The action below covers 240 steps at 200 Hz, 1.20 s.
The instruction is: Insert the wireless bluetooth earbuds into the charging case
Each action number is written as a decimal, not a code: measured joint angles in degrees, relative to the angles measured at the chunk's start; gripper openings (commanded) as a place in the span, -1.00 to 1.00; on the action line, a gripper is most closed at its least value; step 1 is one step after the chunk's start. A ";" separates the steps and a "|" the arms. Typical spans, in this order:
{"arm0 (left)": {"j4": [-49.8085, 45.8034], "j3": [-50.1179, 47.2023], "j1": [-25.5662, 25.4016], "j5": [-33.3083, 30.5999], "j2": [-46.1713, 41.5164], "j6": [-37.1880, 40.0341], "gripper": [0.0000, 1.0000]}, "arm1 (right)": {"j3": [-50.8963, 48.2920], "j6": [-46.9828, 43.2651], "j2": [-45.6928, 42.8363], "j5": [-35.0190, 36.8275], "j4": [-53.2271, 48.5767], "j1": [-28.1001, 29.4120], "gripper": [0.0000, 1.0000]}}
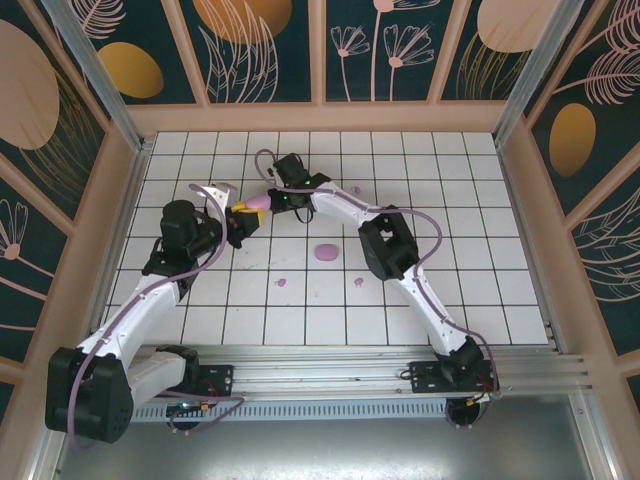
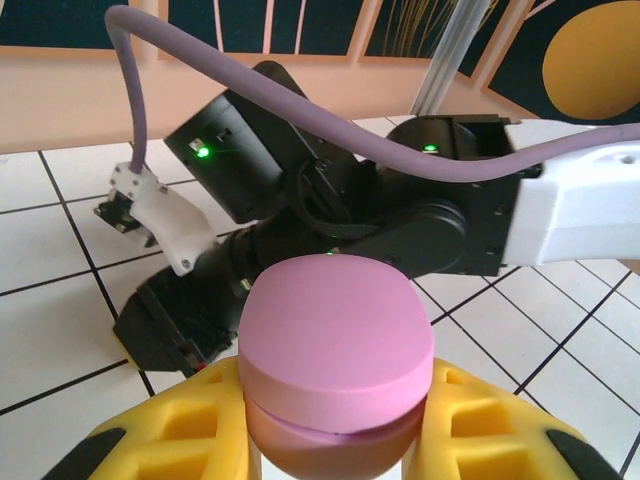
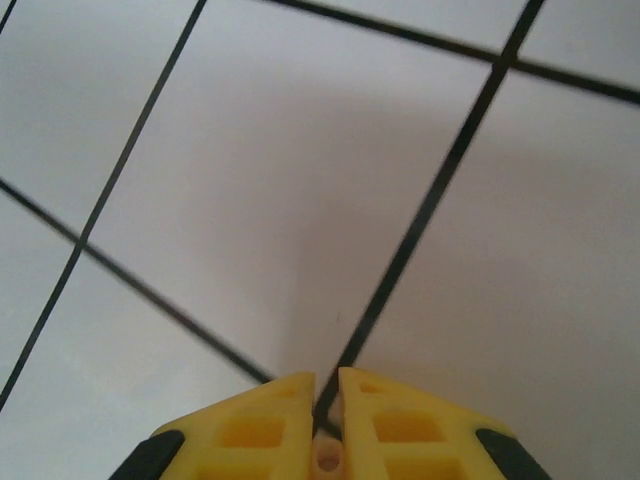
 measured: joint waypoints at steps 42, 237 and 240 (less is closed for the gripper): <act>0.07 0.00 0.00 0.20 -0.07 -1.51 -1.00 | -18.23 -0.13 -10.91 -2.05 2.73 -1.66 -0.80; 4.44 3.52 -8.11 3.45 11.96 -4.76 -1.00 | -55.45 -8.35 -38.51 -1.44 3.67 -18.78 -0.13; 4.55 3.65 -8.13 3.45 12.09 -4.76 -1.00 | -55.60 -8.09 -39.08 -1.42 3.65 -18.88 -0.14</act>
